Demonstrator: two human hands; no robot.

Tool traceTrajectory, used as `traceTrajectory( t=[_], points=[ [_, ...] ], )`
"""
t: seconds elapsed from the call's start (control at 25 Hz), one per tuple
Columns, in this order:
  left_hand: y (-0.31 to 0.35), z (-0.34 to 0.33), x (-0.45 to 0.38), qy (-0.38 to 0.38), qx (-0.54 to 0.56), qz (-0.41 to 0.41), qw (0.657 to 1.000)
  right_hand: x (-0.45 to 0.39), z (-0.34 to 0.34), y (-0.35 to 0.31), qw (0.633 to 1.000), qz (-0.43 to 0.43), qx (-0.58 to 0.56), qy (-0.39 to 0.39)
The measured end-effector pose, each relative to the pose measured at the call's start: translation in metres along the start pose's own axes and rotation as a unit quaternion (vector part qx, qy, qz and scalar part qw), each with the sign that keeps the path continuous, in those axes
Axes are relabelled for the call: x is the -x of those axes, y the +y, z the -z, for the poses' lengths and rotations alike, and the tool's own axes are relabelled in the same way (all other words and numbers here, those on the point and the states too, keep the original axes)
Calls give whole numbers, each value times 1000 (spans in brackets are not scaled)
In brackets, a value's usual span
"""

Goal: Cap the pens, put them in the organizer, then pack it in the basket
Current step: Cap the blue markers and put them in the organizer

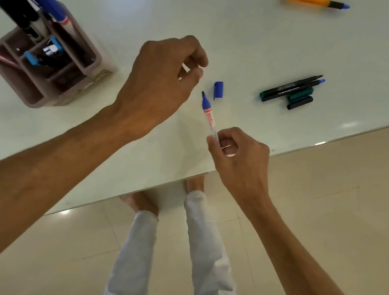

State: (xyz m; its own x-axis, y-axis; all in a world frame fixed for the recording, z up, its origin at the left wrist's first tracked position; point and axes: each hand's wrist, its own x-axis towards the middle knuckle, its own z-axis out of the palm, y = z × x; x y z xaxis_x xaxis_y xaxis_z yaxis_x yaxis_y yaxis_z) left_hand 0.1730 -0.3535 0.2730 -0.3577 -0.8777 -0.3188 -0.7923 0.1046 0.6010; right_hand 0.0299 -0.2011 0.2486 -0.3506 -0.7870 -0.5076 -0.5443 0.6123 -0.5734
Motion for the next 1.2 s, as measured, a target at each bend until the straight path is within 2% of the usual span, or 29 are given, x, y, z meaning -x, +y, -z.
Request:
traceTrajectory(
  t=[0.12,0.2,0.36,0.44,0.48,0.52,0.56,0.6,0.64,0.68,0.72,0.76,0.92,1.04,1.2],
  points=[
    [6,-37,-10,-64,-32,-14,997,13,40,32,995,-43,-57,70],
    [6,-66,-10,-106,-48,-28,993,15,64,47,987,-89,-102,85],
    [3,-87,-7,-63,-12,-50,997,10,94,49,979,-107,-151,82],
    [3,-82,-4,-42,55,2,998,4,99,40,981,-83,-156,74],
    [3,-76,-3,-34,123,59,990,1,99,34,984,-65,-151,68],
    [3,-68,-2,-26,225,139,964,-3,97,27,988,-41,-137,60],
    [4,-57,-1,-21,358,227,906,-6,95,19,992,-16,-117,48],
    [4,-43,1,-10,482,298,824,-8,91,11,994,8,-100,32],
    [1,-30,4,4,567,335,752,-10,86,3,996,26,-90,13],
    [-3,-20,7,12,611,347,712,-10,81,-6,996,41,-85,-5],
    [-7,-9,12,11,633,343,694,-9,74,-14,995,55,-79,-19],
    [-11,2,18,6,642,330,692,-8,68,-21,995,69,-71,-30],
    [-23,25,52,29,604,309,734,0,45,-44,991,107,-56,-51],
    [-37,31,73,81,615,299,725,7,34,-57,988,137,-27,-65],
    [-53,34,103,100,597,291,741,23,9,-77,979,190,19,-76]
  ],
)
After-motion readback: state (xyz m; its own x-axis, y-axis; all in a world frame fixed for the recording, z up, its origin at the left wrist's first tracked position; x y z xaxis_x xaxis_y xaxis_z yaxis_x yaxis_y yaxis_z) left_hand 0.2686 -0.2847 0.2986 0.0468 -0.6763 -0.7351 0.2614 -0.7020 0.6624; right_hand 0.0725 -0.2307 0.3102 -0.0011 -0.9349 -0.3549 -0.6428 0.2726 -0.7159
